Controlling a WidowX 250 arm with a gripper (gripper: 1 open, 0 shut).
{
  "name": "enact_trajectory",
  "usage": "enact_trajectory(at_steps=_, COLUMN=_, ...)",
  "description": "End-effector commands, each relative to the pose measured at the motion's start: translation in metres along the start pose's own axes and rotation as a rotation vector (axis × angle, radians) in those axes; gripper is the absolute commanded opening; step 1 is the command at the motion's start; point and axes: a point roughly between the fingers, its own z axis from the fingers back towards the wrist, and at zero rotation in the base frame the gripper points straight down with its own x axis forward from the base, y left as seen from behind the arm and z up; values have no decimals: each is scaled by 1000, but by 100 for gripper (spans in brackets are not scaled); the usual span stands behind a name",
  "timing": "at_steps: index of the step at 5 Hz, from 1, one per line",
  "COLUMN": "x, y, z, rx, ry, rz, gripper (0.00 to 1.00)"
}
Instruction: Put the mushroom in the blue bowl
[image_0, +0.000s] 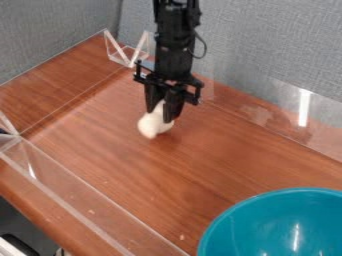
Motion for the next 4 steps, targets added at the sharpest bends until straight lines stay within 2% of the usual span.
enact_trajectory(at_steps=1, x=13, y=4, z=17, rx=22, ry=-59, rz=-14, gripper=0)
enact_trajectory(at_steps=4, x=16, y=5, z=23, rx=31, ry=-70, rz=-27, gripper=0)
